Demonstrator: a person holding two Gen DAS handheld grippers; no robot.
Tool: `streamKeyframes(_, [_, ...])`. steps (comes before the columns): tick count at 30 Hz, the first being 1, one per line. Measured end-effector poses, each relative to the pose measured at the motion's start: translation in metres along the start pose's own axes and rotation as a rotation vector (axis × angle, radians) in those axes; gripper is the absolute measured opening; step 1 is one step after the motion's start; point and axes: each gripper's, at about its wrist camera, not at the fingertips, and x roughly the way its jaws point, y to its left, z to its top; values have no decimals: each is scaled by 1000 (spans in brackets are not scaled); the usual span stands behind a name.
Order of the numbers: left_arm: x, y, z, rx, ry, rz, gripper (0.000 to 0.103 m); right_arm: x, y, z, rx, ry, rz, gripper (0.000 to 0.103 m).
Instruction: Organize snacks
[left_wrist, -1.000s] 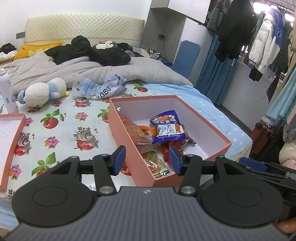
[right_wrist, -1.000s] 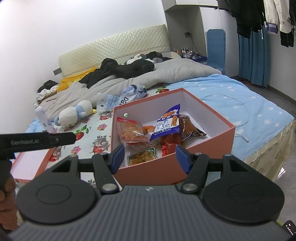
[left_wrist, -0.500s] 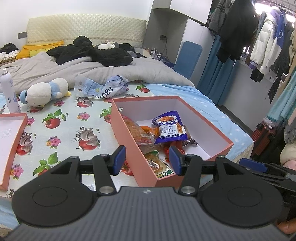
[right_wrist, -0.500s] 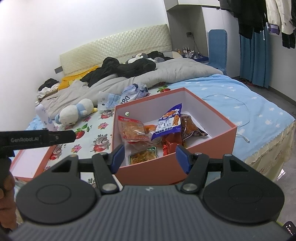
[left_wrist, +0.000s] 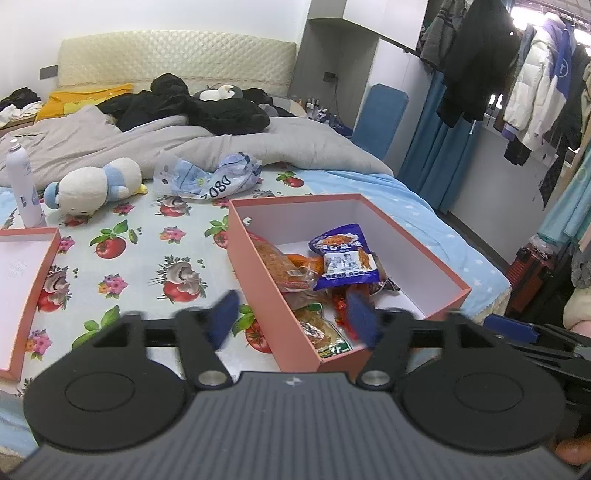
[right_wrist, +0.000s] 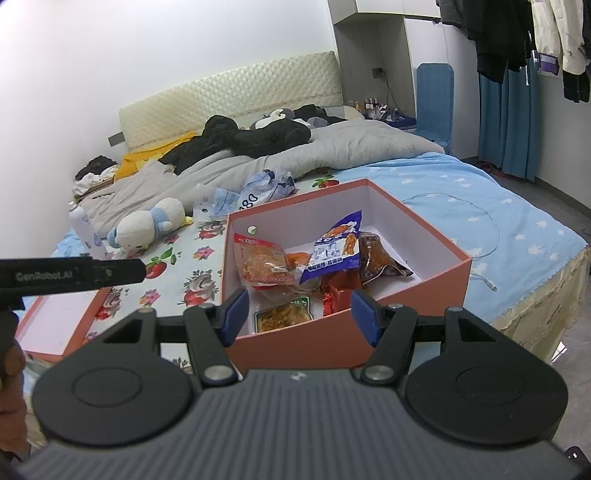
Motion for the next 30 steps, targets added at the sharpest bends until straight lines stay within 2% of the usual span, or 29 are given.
streamKeyframes(4, [1,3,3,9,-1,2,94,0,-1,1,-7,-8,-19,64])
streamKeyframes(5, [1,4,3,7,0,-2,98,1,-2,2,-3,-6,-18,67])
streamKeyframes(6, [2,5,4,8,0,1,101,1,-3,2,5,-8,-21,79])
streamKeyframes(8, [4,6,3,15,5,18,103,2,-6,3,22,-24,-27,95])
streamKeyframes(10, [6,8,3,14,12,34,103,4,-7,4,17,-24,-42,103])
streamKeyframes(17, [18,16,5,-14,38,51,103,12,-9,4,30,-17,-49,103])
streamKeyframes(30, [28,8,10,38,28,72,103,15,-9,6,30,-46,-58,103])
